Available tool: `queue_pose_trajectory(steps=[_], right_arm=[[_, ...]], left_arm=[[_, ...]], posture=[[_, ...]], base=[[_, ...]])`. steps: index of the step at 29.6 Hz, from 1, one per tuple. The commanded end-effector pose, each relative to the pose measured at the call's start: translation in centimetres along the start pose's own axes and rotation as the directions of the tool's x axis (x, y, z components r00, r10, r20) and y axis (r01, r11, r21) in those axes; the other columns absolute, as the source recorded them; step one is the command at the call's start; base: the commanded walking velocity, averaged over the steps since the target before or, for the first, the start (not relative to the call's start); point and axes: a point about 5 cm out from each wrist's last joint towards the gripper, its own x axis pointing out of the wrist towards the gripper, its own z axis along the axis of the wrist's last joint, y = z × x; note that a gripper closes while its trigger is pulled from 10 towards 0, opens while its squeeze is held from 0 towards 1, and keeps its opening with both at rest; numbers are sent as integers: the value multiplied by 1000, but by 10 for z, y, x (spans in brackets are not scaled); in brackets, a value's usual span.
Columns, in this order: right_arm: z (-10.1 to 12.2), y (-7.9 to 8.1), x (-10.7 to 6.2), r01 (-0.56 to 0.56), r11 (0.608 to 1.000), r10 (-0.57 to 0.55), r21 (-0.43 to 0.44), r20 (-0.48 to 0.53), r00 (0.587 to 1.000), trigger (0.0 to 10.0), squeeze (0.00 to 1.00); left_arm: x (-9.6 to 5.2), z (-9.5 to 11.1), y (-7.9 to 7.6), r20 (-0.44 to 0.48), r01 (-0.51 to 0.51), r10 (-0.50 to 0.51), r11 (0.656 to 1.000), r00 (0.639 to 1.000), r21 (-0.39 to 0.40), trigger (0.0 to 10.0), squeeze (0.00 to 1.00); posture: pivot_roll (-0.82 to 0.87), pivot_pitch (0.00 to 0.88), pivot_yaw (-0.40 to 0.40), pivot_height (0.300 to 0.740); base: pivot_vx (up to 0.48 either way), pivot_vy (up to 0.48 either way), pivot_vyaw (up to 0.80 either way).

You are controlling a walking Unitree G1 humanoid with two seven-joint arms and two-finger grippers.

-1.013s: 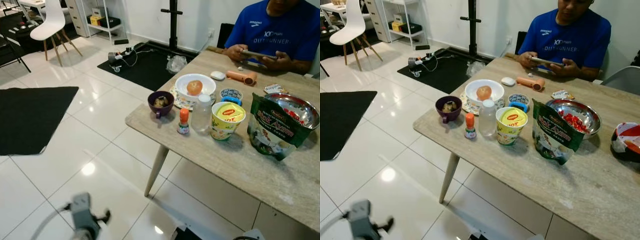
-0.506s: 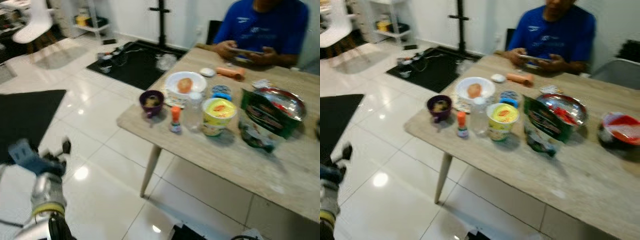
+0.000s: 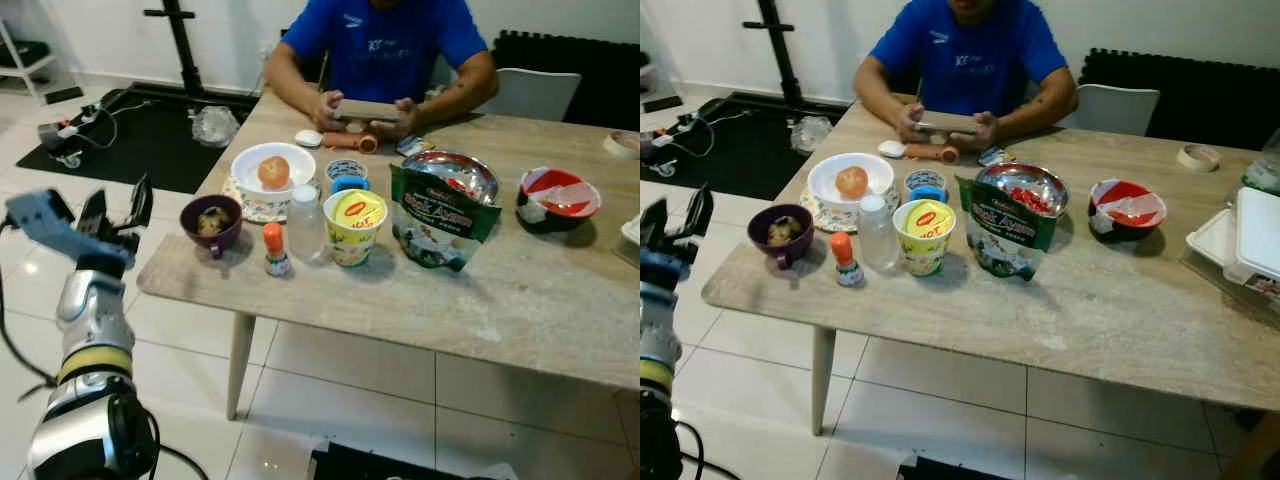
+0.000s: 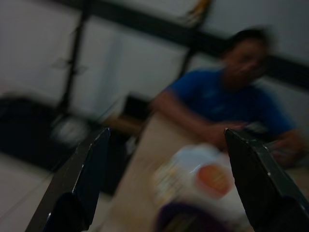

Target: Restocking fridge

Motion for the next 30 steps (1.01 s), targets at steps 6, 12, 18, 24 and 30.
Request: queue_pose_trajectory(steps=[6, 12, 18, 24, 30], right_arm=[[0, -1, 0, 3, 1000, -3, 0, -10, 1000, 10000, 0], [7, -4, 1, 16, 1000, -16, 4, 17, 1000, 10000, 0], [0, 0, 0, 14, 1000, -14, 25, 4, 1000, 10000, 0], [-4, 2, -1, 12, 999, -12, 43, -5, 1000, 10000, 0], [-7, 3, -1, 16, 998, -15, 54, -12, 1000, 10000, 0]], left_arm=[[16, -10, -47, -46, 296, -297, 955, 954, -26, 10000, 0], [25, -24, -85, -108, 475, -475, 880, 873, -26, 10000, 0], [32, -40, -104, -184, 474, -463, 880, 867, 22, 10000, 0], [37, -46, -106, -235, 418, -391, 905, 890, 78, 10000, 0], [40, -58, -124, -264, 427, -397, 902, 879, 67, 10000, 0]], posture=[[8, 21, 39, 740], [2, 34, 44, 740], [-5, 49, 54, 740], [-8, 69, 57, 740], [-17, 92, 63, 740]], base=[[0, 0, -788], [0, 0, -400], [0, 0, 0], [0, 0, 0], [0, 0, 0]])
